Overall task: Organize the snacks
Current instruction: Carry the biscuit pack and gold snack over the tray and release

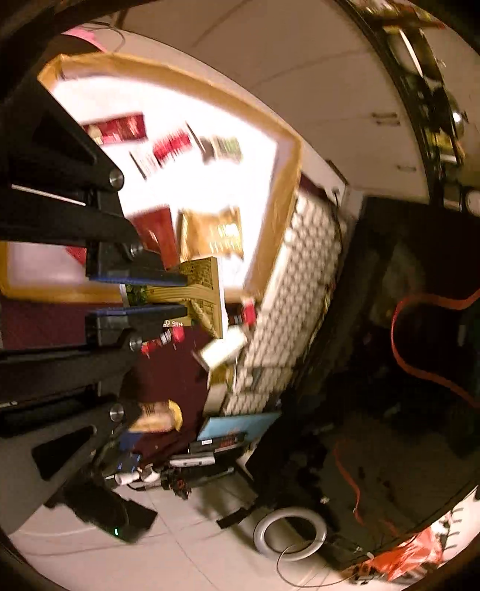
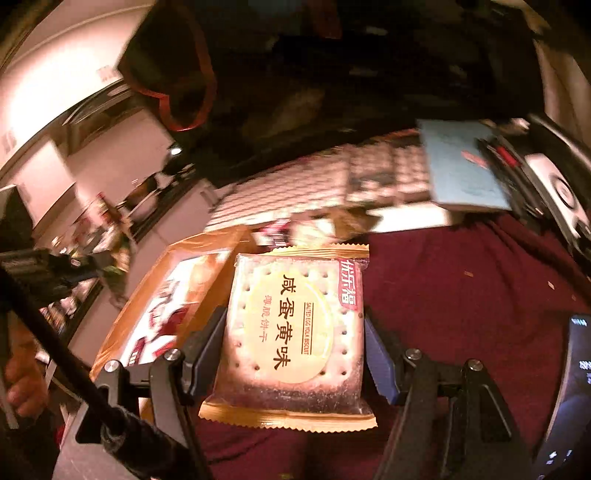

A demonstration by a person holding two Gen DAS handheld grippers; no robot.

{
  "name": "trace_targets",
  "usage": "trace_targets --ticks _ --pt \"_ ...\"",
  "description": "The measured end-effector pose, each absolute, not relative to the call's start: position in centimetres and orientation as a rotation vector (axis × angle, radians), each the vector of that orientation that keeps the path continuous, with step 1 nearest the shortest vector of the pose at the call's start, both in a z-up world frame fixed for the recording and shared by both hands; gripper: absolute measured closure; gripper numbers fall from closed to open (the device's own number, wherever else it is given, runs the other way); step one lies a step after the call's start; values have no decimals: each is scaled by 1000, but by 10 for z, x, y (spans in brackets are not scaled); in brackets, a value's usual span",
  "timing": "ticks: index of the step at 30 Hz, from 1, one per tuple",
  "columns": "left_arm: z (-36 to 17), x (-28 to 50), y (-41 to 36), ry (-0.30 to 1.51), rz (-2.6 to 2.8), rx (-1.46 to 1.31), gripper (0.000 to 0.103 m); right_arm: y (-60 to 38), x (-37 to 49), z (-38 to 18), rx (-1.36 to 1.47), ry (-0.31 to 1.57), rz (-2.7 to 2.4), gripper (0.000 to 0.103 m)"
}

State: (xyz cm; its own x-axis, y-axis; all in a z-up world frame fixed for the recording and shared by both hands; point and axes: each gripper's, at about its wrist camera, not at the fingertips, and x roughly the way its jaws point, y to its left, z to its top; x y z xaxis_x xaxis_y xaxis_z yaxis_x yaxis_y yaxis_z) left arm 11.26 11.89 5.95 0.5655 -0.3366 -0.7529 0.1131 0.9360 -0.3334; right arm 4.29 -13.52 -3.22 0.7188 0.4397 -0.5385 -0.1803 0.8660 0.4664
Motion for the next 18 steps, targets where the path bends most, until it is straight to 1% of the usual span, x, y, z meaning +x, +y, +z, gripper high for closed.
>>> trace_targets --ticks 9,18 --pt "32 94 175 967 -144 -281 92 -56 49 -13 322 732 574 34" --pt "14 90 211 990 -48 -283 92 35 62 -13 103 807 713 34"
